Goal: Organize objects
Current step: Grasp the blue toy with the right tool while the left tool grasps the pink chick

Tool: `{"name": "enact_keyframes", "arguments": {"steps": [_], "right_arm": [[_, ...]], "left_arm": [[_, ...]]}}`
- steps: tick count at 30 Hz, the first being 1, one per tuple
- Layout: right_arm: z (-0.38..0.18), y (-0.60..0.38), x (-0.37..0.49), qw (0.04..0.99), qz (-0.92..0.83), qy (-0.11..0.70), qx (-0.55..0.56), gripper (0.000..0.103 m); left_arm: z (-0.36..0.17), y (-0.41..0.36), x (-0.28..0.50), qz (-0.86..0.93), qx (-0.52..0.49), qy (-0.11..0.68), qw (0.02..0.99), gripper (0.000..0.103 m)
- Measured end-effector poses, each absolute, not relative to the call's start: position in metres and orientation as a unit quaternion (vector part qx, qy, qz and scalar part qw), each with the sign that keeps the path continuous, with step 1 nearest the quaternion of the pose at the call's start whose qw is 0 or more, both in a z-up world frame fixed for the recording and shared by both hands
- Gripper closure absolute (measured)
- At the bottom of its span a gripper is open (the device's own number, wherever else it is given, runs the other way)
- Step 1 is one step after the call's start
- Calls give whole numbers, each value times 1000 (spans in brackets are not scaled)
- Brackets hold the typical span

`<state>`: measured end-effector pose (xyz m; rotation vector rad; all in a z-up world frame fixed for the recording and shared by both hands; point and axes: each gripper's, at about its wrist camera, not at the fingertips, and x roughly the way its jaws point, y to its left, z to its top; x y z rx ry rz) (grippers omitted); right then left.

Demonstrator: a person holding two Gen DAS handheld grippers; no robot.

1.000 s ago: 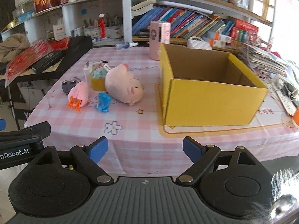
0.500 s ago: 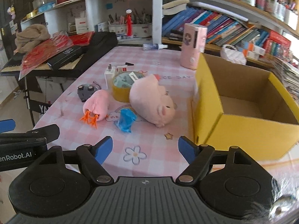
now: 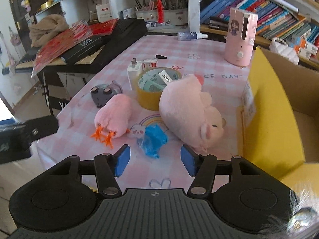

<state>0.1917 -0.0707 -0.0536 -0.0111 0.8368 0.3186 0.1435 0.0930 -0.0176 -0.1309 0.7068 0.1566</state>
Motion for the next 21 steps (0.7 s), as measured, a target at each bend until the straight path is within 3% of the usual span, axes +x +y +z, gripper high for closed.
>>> {"name": "enact_keyframes", "arguments": {"steps": [5,8,13,21], "right_arm": [[-67,-72,220,893,160,419,31,55],[-76,-71,234,885,173,430,41,75],[-67,-78,230,887,207,412,25,77],[-53,-85,214,893,224,387,-49,77]], "left_arm": [[-16,91,159,60,-66,345,934,2],[-16,89,172,42,-75,347,934,3],[-29,78,203,12,-79,366,927,9],[-68,51,248,-8,-39,435,900,34]]}}
